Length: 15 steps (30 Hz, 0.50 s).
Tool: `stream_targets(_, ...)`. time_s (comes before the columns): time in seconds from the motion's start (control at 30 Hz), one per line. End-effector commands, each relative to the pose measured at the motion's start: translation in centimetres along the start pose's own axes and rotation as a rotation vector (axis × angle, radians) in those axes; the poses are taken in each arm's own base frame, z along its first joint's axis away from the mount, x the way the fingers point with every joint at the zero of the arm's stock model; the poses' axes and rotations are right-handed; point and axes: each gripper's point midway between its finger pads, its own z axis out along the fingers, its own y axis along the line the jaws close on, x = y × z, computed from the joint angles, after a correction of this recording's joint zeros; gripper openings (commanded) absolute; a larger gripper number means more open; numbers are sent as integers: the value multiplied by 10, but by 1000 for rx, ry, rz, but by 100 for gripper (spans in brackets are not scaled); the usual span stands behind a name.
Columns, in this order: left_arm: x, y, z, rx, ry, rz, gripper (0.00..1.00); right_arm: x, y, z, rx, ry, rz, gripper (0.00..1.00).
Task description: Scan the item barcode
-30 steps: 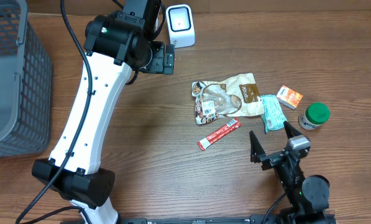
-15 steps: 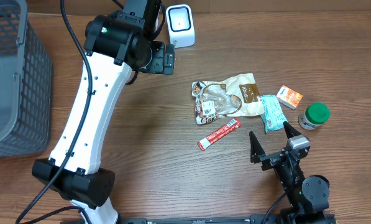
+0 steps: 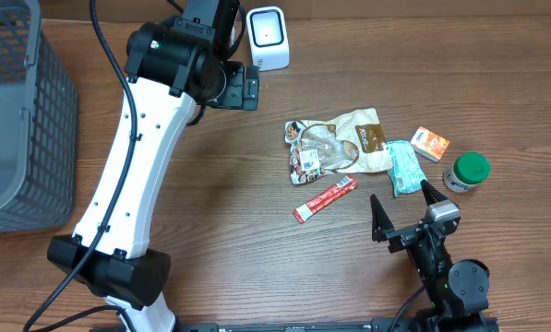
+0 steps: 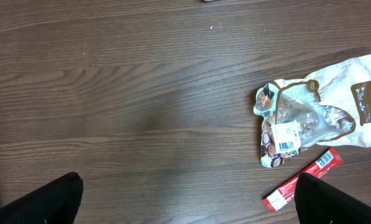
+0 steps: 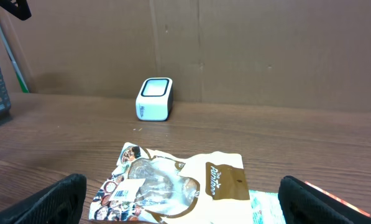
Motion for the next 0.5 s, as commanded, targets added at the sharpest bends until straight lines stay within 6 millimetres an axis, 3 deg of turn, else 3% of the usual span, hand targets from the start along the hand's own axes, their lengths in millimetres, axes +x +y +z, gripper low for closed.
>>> stream_targets(0.0, -1, 1, 3, -10, 1, -9, 100, 2, 0, 0, 2, -2, -4, 100)
stream_targets(0.23, -1, -1, -13, 4, -33, -6, 100, 2, 0, 0, 2, -2, -4, 100)
stream_targets(0.47, 3, -3, -79, 61, -179, 1, 100, 2, 0, 0, 2, -2, -4, 100)
